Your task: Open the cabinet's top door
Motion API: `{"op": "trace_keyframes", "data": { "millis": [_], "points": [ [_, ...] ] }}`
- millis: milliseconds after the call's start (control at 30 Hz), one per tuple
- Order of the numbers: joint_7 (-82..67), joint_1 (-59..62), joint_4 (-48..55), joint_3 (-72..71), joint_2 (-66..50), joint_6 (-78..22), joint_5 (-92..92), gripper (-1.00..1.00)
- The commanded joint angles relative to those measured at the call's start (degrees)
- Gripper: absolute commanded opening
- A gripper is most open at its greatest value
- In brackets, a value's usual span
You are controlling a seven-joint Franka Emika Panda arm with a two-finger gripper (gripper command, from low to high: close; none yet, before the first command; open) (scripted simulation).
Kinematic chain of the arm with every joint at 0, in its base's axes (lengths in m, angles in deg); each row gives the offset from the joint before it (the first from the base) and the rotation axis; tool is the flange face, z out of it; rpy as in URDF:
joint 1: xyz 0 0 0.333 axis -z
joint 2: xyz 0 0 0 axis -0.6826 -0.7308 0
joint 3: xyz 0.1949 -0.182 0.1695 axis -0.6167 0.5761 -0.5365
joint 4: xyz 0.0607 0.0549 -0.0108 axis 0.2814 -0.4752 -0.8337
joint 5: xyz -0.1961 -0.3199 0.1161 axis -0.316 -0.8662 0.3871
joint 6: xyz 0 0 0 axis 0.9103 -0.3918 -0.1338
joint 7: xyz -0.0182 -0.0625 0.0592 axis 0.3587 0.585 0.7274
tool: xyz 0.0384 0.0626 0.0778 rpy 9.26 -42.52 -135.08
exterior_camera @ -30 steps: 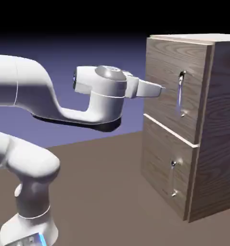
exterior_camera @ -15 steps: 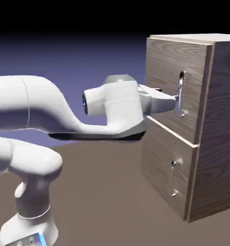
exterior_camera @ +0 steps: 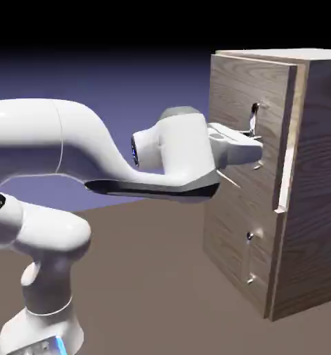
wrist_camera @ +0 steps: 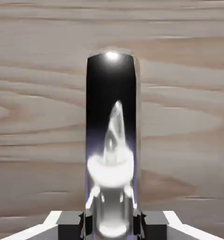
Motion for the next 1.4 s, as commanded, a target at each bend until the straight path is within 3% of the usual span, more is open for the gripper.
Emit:
{"op": "trace_keyframes", "data": {
  "millis": [0,400,767,1067,1367],
  "points": [
    [0.01,2.07,-1.28,-1.88,0.02,-0.79,1.4,-1.0],
    [-0.02,26.03,-13.11,-26.47,3.04,-5.51,19.97,-1.0],
    [-2.14,46.46,-19.01,-48.81,10.34,-1.53,40.17,-1.0],
    [-15.66,47.3,-24.2,-58.14,19.06,-7.3,62.6,-1.0],
    [-25.4,40.48,-25.64,-71.08,24.32,-23.77,85.03,-1.0]
  ]
}}
